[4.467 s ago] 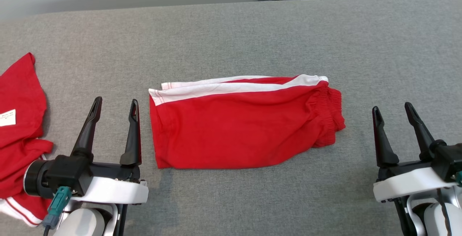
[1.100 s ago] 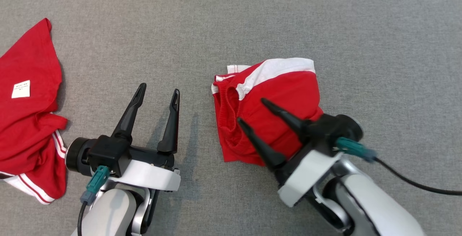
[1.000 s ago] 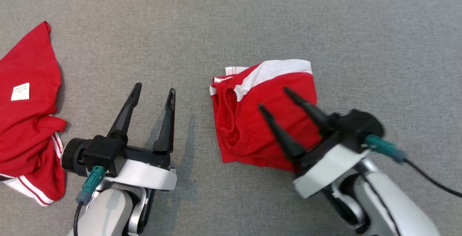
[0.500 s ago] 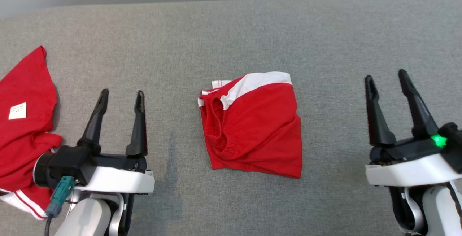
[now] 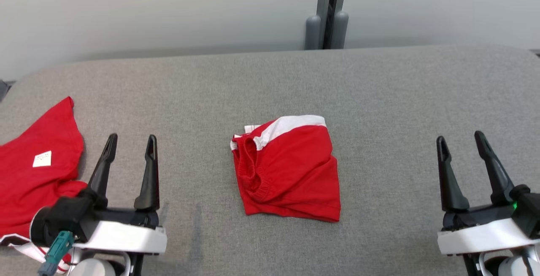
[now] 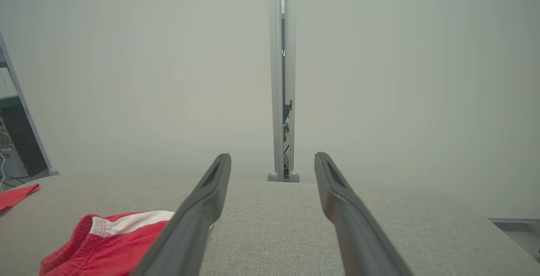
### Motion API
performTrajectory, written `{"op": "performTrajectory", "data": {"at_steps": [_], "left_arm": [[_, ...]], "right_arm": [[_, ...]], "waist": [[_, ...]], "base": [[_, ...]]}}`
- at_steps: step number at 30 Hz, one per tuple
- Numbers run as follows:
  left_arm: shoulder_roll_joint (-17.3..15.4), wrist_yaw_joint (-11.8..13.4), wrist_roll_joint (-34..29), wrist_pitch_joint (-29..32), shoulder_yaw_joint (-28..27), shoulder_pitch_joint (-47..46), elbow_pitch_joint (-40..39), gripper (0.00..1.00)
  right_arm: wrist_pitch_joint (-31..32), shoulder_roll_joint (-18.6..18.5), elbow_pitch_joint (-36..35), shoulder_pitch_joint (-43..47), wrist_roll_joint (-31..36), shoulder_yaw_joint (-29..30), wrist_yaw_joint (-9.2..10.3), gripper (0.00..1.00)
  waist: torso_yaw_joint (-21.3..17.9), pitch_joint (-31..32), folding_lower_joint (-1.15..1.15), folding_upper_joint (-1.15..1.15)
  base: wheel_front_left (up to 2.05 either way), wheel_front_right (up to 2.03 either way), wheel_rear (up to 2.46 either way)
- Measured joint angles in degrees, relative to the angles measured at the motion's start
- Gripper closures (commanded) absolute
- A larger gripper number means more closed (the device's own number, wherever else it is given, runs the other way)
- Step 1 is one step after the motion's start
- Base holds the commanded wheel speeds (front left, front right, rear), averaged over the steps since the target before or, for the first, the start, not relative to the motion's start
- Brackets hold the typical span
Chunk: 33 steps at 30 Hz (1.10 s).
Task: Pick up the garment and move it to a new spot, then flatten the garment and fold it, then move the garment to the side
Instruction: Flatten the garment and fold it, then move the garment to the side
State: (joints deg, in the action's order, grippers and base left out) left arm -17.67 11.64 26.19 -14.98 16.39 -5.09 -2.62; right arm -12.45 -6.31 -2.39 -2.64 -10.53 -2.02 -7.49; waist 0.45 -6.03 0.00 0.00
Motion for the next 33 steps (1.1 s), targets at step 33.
{"op": "performTrajectory", "data": {"at_steps": [33], "left_arm": [[2.14,-4.5,-4.55,0.0,-5.11,10.56,4.97,0.0]], "right_arm": [[3.11,1.01,2.04,6.7,-0.05,0.87,0.0,0.0]], "waist": [[0.4,7.27,0.0,0.0]], "base": [[0.0,0.0,0.0]]}}
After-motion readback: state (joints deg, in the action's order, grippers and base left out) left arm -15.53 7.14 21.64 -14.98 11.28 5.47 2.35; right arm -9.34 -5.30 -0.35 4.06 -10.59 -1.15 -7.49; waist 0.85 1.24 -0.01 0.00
